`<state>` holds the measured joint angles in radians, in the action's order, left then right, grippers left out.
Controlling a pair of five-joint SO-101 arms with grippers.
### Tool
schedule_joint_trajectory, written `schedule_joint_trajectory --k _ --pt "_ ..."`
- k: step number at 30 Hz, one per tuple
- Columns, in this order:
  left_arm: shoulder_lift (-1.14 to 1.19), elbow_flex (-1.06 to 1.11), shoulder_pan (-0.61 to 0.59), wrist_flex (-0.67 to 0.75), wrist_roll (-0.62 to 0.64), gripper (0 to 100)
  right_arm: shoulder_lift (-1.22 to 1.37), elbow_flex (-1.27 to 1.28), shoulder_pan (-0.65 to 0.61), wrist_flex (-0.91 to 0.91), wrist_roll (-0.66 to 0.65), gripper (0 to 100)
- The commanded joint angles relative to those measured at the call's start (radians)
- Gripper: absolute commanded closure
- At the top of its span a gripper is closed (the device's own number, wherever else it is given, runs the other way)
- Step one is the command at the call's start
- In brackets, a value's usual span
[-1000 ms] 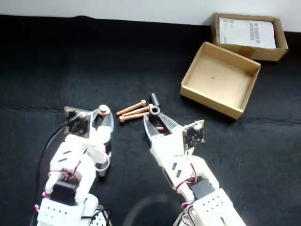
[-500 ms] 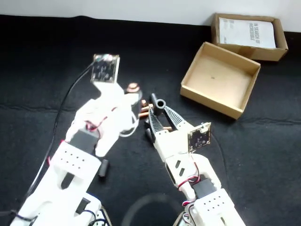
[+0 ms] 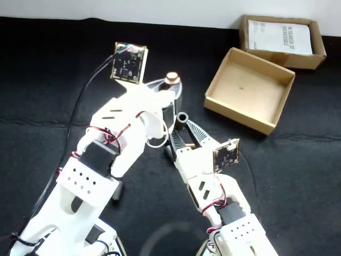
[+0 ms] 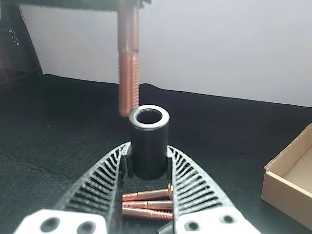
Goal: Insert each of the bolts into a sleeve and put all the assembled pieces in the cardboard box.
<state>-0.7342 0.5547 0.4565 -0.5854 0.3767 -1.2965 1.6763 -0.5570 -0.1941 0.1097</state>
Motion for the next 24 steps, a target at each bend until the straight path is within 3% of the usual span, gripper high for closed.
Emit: schedule_joint_trajectory --k 1,24 --pt "0.004 -0.084 0.033 -0.002 0.002 99 -0.016 0.133 0.007 -0.018 -0.012 99.1" --pt "0.134 -0.056 0.064 0.005 0.002 99 -0.021 0.133 0.010 0.047 -0.014 99.1"
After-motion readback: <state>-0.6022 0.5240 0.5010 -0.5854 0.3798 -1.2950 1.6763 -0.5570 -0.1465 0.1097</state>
